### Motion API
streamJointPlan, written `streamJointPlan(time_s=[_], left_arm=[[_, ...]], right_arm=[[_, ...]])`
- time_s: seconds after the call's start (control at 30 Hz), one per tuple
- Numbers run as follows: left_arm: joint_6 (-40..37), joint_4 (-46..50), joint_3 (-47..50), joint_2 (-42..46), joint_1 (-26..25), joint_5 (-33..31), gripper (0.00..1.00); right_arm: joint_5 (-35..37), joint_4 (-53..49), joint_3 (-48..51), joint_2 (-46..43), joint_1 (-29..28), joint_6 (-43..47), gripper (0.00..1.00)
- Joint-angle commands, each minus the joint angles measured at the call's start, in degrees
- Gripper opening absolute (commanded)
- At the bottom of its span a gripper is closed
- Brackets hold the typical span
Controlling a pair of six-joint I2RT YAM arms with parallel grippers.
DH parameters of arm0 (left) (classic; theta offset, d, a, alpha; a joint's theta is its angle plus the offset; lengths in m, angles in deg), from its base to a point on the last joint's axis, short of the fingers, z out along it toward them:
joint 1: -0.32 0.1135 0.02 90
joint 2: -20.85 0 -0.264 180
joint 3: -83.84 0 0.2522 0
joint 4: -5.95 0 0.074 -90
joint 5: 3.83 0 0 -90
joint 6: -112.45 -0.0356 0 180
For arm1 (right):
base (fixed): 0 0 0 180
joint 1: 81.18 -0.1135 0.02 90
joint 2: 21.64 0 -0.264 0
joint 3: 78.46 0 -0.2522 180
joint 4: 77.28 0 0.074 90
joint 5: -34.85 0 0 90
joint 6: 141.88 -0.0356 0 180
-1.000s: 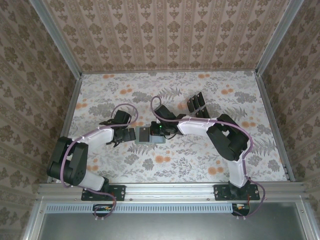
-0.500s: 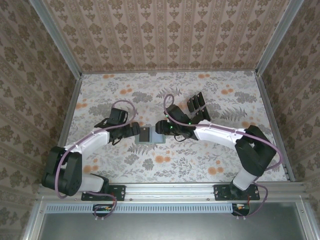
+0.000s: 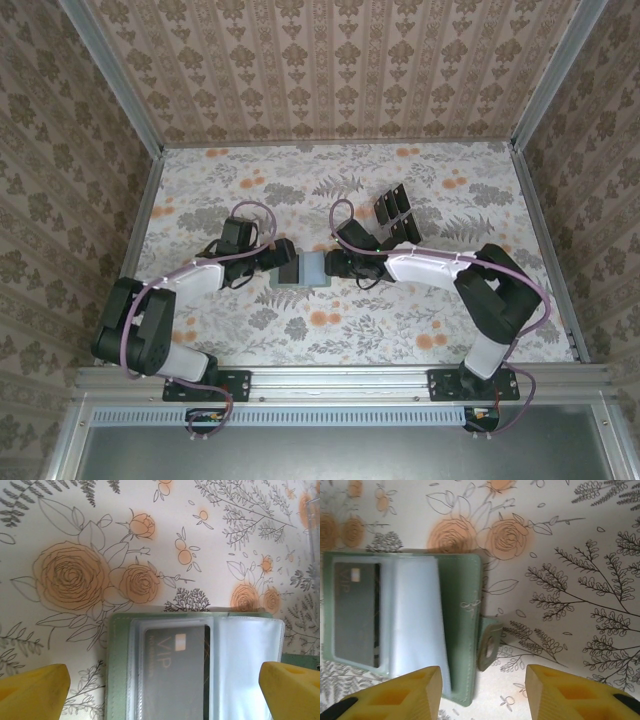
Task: Put the credit cards into the card holder
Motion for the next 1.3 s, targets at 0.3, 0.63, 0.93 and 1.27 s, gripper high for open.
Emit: streamJointPlan(time_s=[0.3,0.63,0.93,1.27], left_arm=[[2.3,-6.1,0.7,-4.5,-0.8,3.1,1.0],[2.8,-7.1,-0.8,-3.8,-3.1,4.3,1.0],[6.8,-8.2,-0.2,4.2,-5.7,3.2,1.0],[9.7,-10.9,-4.8,-0.6,-13.7,1.3,1.0]], right_arm=[[-4.3,7.9,2.7,4.3,0.8,-0.8,0.16],[-6.5,11.1,3.2,5.8,1.5,-2.0,0.06],[-7.8,12.3,3.2,6.2,2.5,-2.4,0.04],[-9.6,14.9,4.2,6.4,3.7,-3.9,0.05]])
